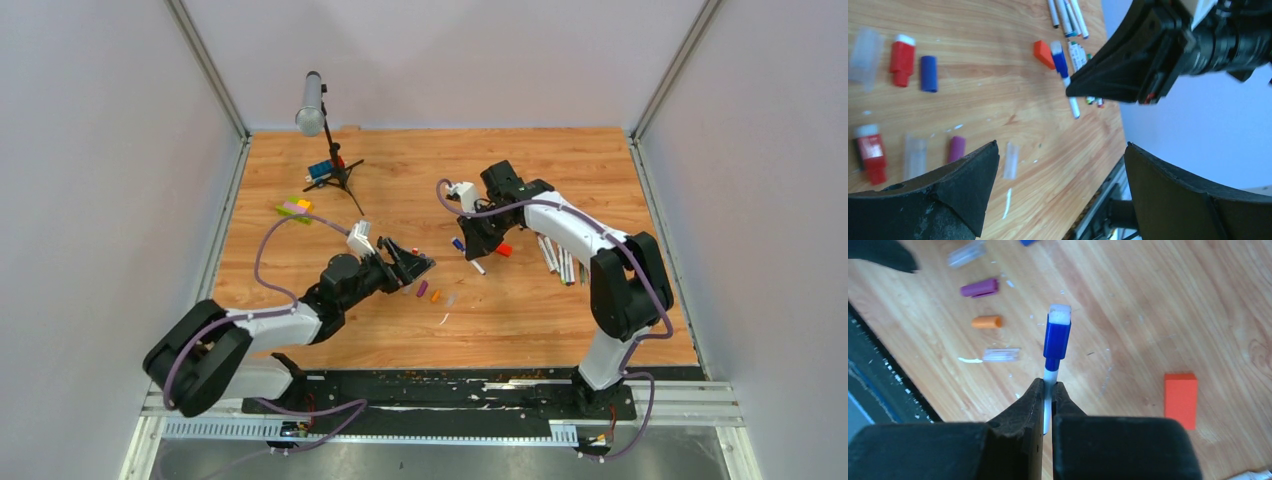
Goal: Open the pen caps
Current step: Pick up the pen from the center of the board, then open the pen cap from the pen.
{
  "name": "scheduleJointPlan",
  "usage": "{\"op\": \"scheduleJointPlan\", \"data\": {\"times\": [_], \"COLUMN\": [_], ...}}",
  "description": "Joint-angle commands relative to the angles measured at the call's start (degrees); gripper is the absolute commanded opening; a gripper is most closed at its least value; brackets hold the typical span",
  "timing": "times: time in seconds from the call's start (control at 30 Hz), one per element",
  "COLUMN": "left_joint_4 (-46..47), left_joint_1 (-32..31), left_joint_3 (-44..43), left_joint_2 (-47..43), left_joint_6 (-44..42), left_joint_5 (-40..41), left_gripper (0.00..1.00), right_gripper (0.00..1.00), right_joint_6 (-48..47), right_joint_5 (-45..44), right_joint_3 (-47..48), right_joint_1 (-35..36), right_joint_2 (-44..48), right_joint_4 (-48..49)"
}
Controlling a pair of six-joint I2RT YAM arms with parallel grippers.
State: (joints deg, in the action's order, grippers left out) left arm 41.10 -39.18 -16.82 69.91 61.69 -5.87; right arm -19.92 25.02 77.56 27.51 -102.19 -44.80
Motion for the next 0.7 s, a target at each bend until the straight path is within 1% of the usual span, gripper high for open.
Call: {"op": "scheduleJointPlan", "data": {"times": [0.0,0.07,0.13,0.27,0.47,0.67], "left_joint_4": [16.59,19.93,21.38,20.21,13.8,11.59], "left_joint_1": [0.24,0.24,0.18,-0.55,-1.89,-2.28], "left_joint_3": [-4.59,-6.0,-7.49,-10.14,-12.99,-15.51], "left_joint_2": [7.88,11.92,15.82,20.13,22.51,24.29], "left_joint_6": [8.59,11.05,13.0,14.82,14.37,14.16], "left_joint_5": [-2.07,-2.11,-1.97,-0.64,1.31,1.78], "left_gripper": [1.0,1.0,1.0,0.98,0.9,0.75], "right_gripper": [0.0,0.0,0.0,0.0,0.0,0.0], "right_joint_6": [-2.63,-2.81,-2.78,-2.6,-2.23,-1.69], "right_joint_5": [10.31,11.96,13.11,14.99,15.88,16.9], "right_joint_3": [-3.95,-5.45,-5.98,-5.75,-5.98,-6.02], "right_joint_1": [-0.55,-0.55,-0.57,-0.57,-0.56,-0.57], "right_joint_2": [4.19,5.16,5.73,5.97,6.17,5.87], "right_joint_4": [4.28,5.1,5.44,5.33,5.64,5.85]}}
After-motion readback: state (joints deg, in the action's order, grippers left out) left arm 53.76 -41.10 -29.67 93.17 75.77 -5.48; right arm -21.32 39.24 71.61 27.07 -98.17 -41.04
